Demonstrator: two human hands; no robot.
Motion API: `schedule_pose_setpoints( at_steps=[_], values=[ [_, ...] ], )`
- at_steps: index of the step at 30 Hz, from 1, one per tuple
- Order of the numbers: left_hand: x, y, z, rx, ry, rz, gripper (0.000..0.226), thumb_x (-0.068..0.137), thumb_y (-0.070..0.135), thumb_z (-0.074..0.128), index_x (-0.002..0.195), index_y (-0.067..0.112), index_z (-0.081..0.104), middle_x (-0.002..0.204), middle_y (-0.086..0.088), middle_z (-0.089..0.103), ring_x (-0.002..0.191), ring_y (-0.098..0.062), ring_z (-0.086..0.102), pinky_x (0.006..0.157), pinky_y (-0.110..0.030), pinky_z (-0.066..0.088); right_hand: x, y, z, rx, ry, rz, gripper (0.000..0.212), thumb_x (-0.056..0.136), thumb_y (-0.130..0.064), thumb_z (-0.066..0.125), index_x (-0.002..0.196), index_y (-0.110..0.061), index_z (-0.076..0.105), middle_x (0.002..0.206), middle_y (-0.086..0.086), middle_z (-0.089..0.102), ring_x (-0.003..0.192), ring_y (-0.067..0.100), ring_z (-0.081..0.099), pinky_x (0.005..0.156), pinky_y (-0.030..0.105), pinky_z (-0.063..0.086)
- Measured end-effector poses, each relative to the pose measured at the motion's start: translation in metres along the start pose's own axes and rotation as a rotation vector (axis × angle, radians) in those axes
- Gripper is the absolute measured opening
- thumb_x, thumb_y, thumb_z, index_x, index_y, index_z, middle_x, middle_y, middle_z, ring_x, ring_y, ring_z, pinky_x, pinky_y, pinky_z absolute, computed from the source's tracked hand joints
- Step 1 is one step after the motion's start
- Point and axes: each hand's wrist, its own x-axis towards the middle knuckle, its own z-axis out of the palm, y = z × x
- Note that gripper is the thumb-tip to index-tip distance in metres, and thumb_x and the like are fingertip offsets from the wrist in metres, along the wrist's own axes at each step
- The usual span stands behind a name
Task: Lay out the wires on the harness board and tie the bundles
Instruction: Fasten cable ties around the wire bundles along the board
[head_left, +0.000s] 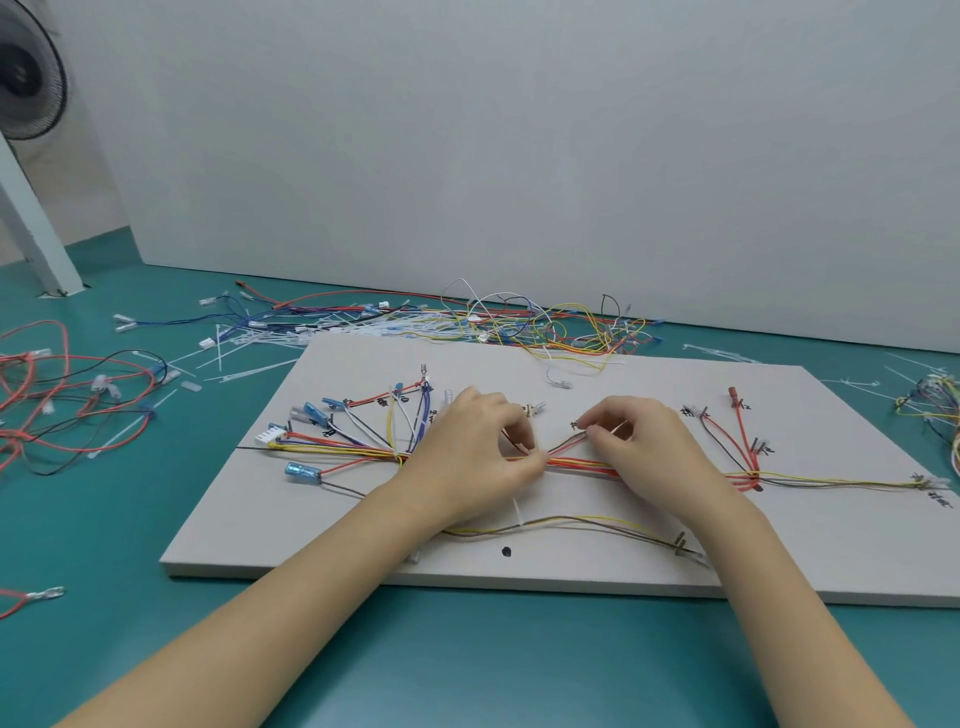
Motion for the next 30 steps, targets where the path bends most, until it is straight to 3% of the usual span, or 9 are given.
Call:
schedule_pose_setpoints(
  at_steps=[5, 12, 18, 24, 30],
  values=[
    [0.0, 0.001, -0.004, 0.048, -0.072, 0.05, 0.02, 0.084, 0.045, 0.069, 0.081, 0.029, 0.057, 0.086, 0.013, 0.056, 0.093, -0.014, 0.045, 0.088, -0.037, 0.042, -0.001, -0.005, 0.009, -0.138, 0.003, -0.032, 0.012, 0.089, -0.023, 0.06, 0.088, -0.03, 0.07, 0.087, -0.006, 0.056, 0.093, 0.018, 0.055, 0.088, 0.042, 0.045],
    [0.002, 0.007, 0.0, 0.145, -0.022, 0.076, 0.023, 0.084, 0.042, 0.07, 0.085, 0.02, 0.064, 0.095, 0.006, 0.054, 0.095, -0.016, 0.042, 0.087, -0.039, 0.041, 0.002, -0.009, 0.024, -0.241, 0.13, -0.025, 0.016, 0.092, -0.03, 0.055, 0.096, -0.031, 0.07, 0.089, -0.006, 0.048, 0.098, 0.021, 0.042, 0.083, 0.037, 0.038],
    [0.001, 0.003, 0.002, 0.19, -0.049, 0.017, 0.031, 0.083, 0.055, 0.065, 0.09, 0.025, 0.067, 0.1, 0.007, 0.053, 0.1, -0.016, 0.041, 0.088, -0.037, 0.041, 0.012, -0.013, 0.035, -0.337, 0.11, 0.009, 0.028, 0.098, -0.029, 0.044, 0.118, -0.03, 0.064, 0.117, -0.001, 0.054, 0.115, 0.024, 0.04, 0.089, 0.038, 0.033],
    [0.004, 0.004, 0.003, 0.066, -0.07, -0.078, 0.024, 0.08, 0.047, 0.072, 0.085, 0.024, 0.067, 0.102, 0.003, 0.055, 0.104, -0.019, 0.043, 0.093, -0.037, 0.037, 0.015, -0.021, 0.039, -0.394, -0.036, -0.009, 0.038, 0.1, -0.023, 0.033, 0.128, -0.023, 0.058, 0.134, 0.001, 0.049, 0.121, 0.027, 0.039, 0.098, 0.037, 0.032],
    [0.006, 0.009, 0.005, 0.196, -0.159, -0.123, 0.024, 0.088, 0.054, 0.059, 0.088, 0.03, 0.054, 0.103, 0.006, 0.045, 0.11, -0.02, 0.036, 0.089, -0.032, 0.029, 0.024, -0.028, 0.036, -0.247, -0.061, 0.125, 0.035, 0.09, -0.012, 0.037, 0.108, -0.014, 0.067, 0.126, 0.005, 0.055, 0.12, 0.033, 0.04, 0.087, 0.037, 0.035]
  ],
)
